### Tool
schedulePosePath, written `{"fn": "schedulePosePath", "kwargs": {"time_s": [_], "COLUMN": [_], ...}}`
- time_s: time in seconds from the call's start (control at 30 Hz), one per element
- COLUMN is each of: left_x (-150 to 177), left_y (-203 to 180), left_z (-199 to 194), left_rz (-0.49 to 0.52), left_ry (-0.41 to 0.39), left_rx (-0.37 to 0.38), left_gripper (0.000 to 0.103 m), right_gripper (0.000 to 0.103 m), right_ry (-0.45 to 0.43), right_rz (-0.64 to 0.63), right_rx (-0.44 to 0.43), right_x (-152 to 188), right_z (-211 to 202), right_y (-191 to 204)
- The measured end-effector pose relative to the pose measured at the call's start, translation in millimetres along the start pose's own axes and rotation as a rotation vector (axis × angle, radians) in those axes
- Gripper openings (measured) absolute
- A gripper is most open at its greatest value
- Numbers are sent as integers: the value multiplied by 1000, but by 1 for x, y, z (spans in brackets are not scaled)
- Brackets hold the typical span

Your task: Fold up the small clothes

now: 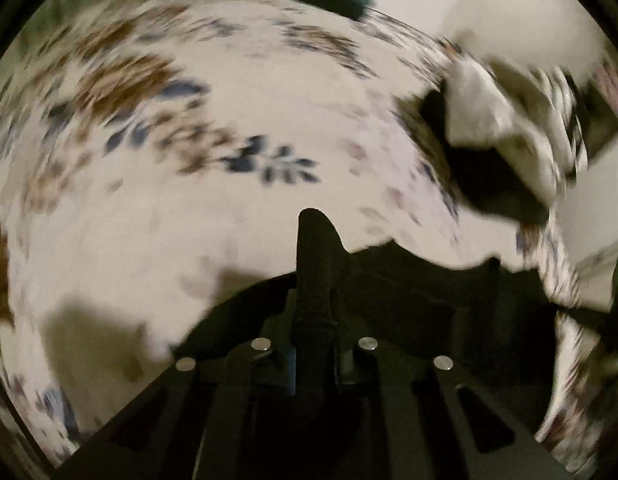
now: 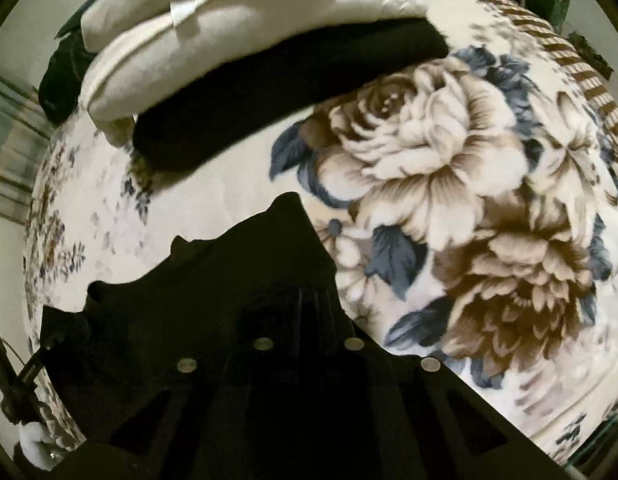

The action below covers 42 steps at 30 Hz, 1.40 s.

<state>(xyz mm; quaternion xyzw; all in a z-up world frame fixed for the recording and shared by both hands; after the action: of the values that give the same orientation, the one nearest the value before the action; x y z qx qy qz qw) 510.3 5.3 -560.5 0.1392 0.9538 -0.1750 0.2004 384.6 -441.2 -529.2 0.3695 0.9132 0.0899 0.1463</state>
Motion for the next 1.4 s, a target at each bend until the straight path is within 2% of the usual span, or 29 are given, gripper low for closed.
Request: {"fn": "schedulePosePath", "kwargs": {"time_s": [0.07,0.1,0.13,0.17,0.2,0.27,0.3,0.33,0.37,0.4,0.57,0.7,0.73,0.8,0.87,0.9,0.97,1.0,1.03,1.07,1.1,1.13,1.17,1.27,1.4], "left_x": [3,4,5,6,6,2,0,-2,-2,-4,-23,-37,-38,-32,-16,-13,-13,-10,-9,-4,1,10,23,55,97], "left_y": [14,15,17,18,16,12,11,9,10,10,5,6,7,16,25,28,31,34,34,33,36,37,36,28,18], "left_z": [7,12,15,15,16,14,13,11,5,3,-17,0,9,48,76,76,61,51,41,26,17,7,-4,-19,-9], "left_rz": [-51,-59,-65,-65,-60,-50,-50,-51,-54,-57,-48,-49,-43,-37,-86,-114,-149,-167,-181,-202,-221,-249,-281,-305,-280], "left_ry": [15,23,30,29,25,11,5,-4,-15,-24,-86,-69,-49,53,163,160,139,133,113,81,72,60,53,70,138], "left_rx": [-12,-15,-16,-19,-19,-27,-27,-30,-35,-35,-44,-45,-44,-47,-25,-3,23,12,28,69,74,86,121,145,85], "left_gripper": [9,9,9,9,9,9,9,9,9,9,9,9,9,12,14,16,25,38,47,53,63,65,65,65,65], "right_gripper": [9,22,55,68,74,73,54,25,8,9,9,9,9,9,11,19,43,64,72,73,73,73,73,73,73], "right_ry": [17,38,66,89,94,122,132,116,76,37,-105,-192,-188,-148,-22,32,79,65,47,36,30,29,37,91,165], "right_rz": [-20,-26,-31,-34,-35,-48,-57,-71,-87,-97,-70,-39,-35,-26,-11,22,61,71,78,90,108,129,161,227,235], "right_rx": [-14,-9,2,6,-3,-9,-9,-21,14,41,39,48,49,78,103,99,59,38,7,-19,-34,-46,-78,-138,-152], "right_x": [1,2,3,3,2,0,-1,-4,-8,-13,-22,-33,-36,-40,-36,-33,-28,-26,-22,-16,-10,-3,10,48,86], "right_z": [-1,2,8,15,19,33,39,42,40,35,-5,-28,-25,-5,29,39,36,22,5,-11,-24,-36,-50,-62,-42], "right_y": [3,4,5,6,8,14,17,22,22,21,17,13,13,9,1,-7,-13,-17,-22,-28,-36,-44,-57,-82,-89]}}
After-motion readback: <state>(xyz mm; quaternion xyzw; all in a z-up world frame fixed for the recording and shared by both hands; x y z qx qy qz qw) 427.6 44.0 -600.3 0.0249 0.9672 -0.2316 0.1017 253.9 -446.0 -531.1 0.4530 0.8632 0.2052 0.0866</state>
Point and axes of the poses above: each gripper's, at about its wrist camera, not at the fingertips, and z roughly the way its jaws point, y to its left, x to its underside, the point moved 10 cm from there along z, roughly the way its jaws point, and after that the axes turned 10 degrees about z, right-handed, at the moved point
